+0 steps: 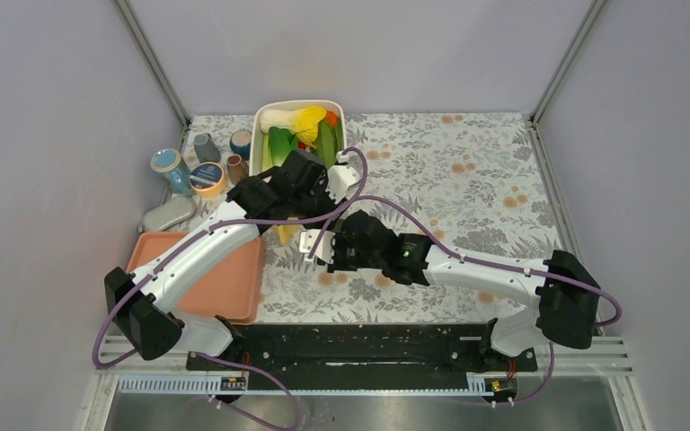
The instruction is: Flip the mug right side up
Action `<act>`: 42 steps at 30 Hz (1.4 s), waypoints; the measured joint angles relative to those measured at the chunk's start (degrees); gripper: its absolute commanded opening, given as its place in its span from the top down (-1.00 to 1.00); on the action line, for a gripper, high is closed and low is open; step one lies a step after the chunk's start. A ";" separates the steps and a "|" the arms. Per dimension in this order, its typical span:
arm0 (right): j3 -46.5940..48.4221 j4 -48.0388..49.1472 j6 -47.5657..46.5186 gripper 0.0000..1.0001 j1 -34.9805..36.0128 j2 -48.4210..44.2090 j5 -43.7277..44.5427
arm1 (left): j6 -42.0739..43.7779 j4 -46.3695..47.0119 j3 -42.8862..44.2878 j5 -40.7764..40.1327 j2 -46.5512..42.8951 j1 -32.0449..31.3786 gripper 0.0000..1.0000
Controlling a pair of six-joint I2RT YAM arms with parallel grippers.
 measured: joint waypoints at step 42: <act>1.36 2.54 -1.33 -0.17 1.25 10.84 7.58 | 3.85 16.37 -18.60 -3.48 5.99 2.29 1.00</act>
